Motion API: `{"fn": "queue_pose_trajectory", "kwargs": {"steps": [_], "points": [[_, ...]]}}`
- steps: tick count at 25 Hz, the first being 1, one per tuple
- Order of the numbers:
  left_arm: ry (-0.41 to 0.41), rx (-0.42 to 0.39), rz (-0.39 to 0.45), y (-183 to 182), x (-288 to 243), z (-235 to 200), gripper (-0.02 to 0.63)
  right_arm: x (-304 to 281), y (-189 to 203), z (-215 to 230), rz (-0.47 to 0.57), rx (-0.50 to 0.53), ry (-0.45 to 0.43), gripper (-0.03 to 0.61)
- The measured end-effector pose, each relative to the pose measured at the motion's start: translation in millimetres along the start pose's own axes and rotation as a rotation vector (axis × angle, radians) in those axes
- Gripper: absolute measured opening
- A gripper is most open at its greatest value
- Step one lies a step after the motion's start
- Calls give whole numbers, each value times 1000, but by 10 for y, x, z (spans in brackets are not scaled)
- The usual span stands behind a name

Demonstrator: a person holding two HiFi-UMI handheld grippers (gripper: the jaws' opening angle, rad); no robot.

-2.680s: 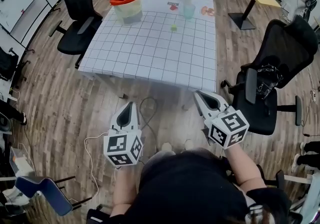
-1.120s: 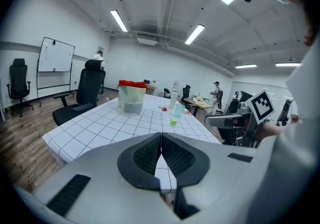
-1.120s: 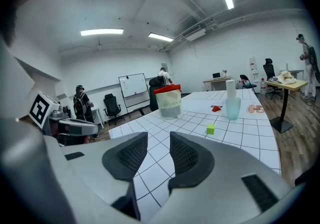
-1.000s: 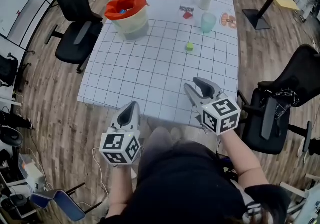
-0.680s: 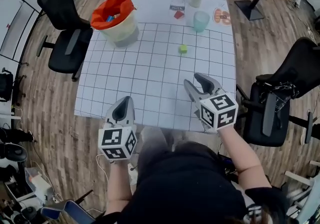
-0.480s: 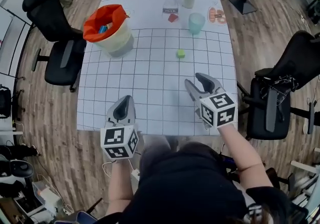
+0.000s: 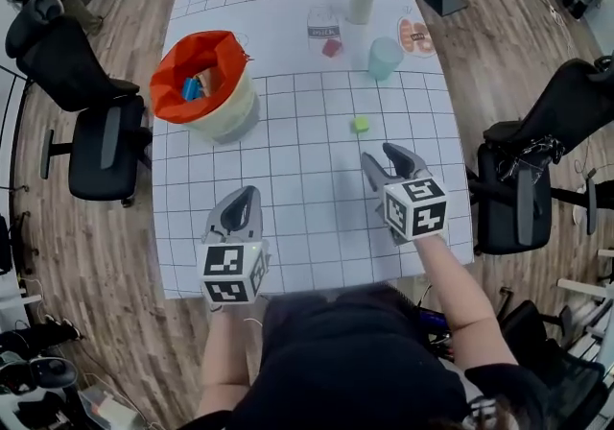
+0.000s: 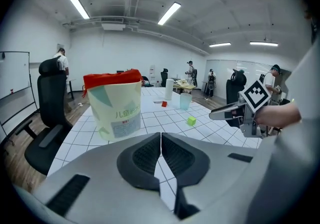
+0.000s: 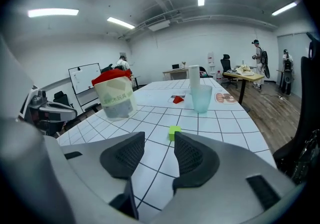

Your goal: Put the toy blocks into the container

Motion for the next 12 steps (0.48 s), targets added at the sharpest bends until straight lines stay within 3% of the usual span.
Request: {"fn": "queue_pose_trajectory", "kwargs": {"steps": [12], "points": [[125,10,-17,35,-392,-485,28,-586,-18,49,-66,10,195,197]]}}
Point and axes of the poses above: the fingertips, and each gripper's own axes: x backward along the fingers, z to its right, y out of its underside, the point moved 8 cm from there along x, backward along the fingers, and after that the axes turned 2 degrees about -y, right-handed, at the moved point
